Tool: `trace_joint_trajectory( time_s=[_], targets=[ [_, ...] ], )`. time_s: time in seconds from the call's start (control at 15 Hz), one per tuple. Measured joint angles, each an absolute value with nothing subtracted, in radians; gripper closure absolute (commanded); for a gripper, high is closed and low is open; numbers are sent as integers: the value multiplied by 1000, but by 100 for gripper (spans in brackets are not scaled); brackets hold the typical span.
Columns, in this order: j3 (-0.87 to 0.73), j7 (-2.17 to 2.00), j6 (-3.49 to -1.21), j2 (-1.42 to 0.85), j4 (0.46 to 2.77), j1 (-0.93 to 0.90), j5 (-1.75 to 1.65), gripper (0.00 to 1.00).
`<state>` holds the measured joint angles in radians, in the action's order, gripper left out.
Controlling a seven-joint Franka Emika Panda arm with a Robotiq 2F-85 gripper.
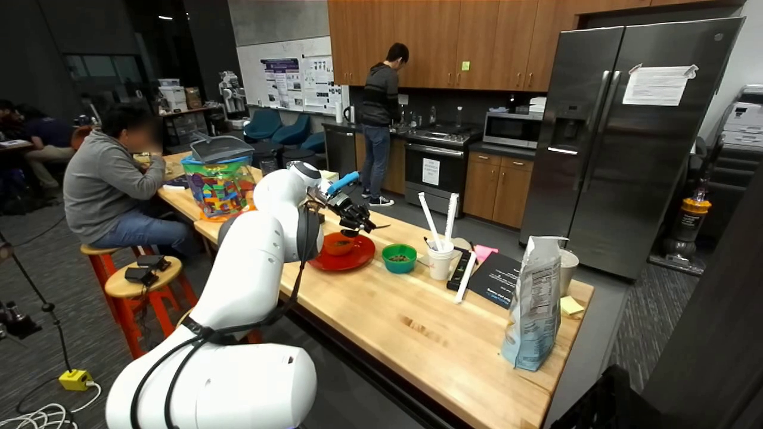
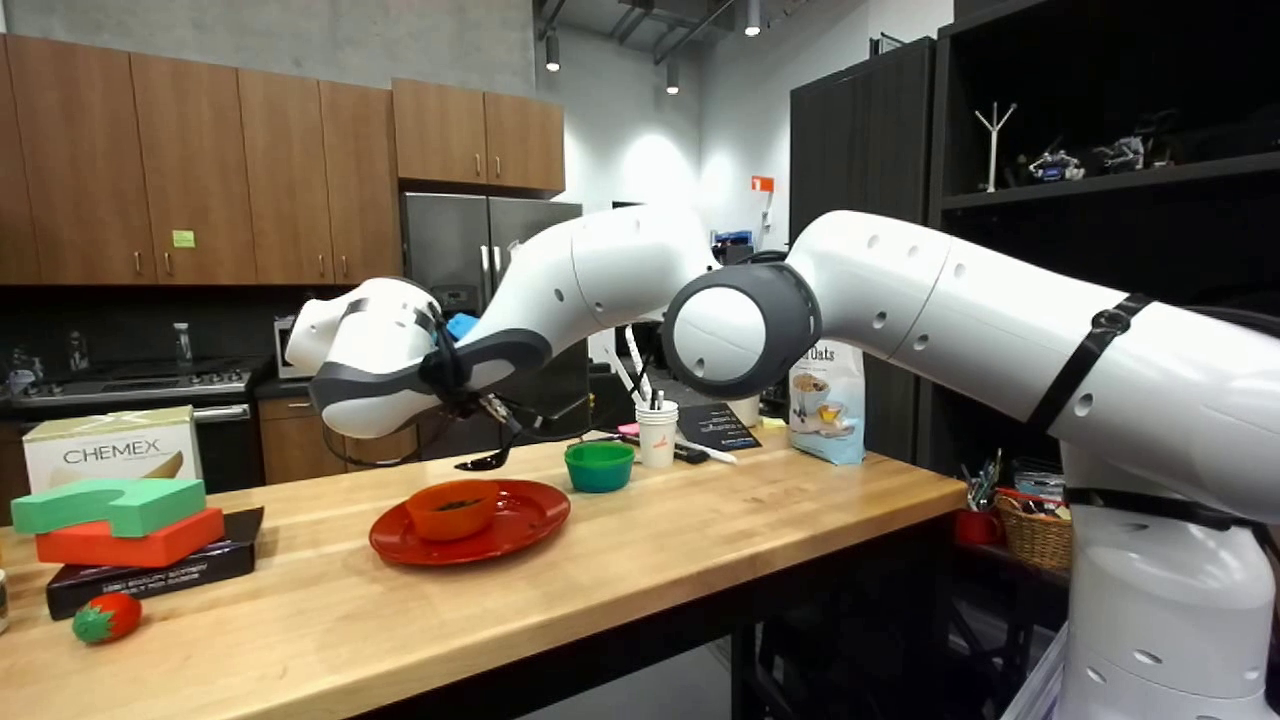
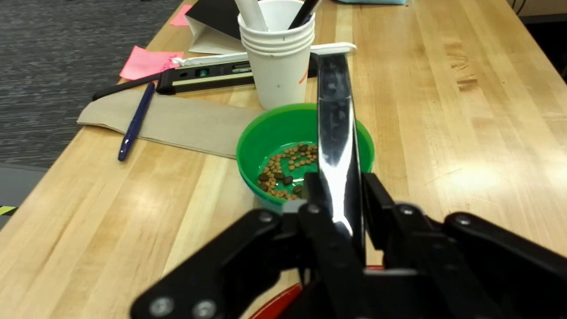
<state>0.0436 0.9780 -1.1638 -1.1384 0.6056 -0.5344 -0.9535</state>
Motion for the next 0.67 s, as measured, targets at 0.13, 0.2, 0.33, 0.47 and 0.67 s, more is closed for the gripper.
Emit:
trace_joint_trajectory(
  time_s=[0.13,0.2,0.33,0.47,0.67],
  targets=[
    [42,976,-1184,-1140,590,-532,-940,94],
    [41,976,-1193,-1140,581,-530,-932,94],
    [36,974,-1199,-1140,559,-526,-906,94],
    [33,971,-1200,-1140,541,-519,-867,94],
    [32,970,-1200,-1141,525,-508,-803,94]
  ],
)
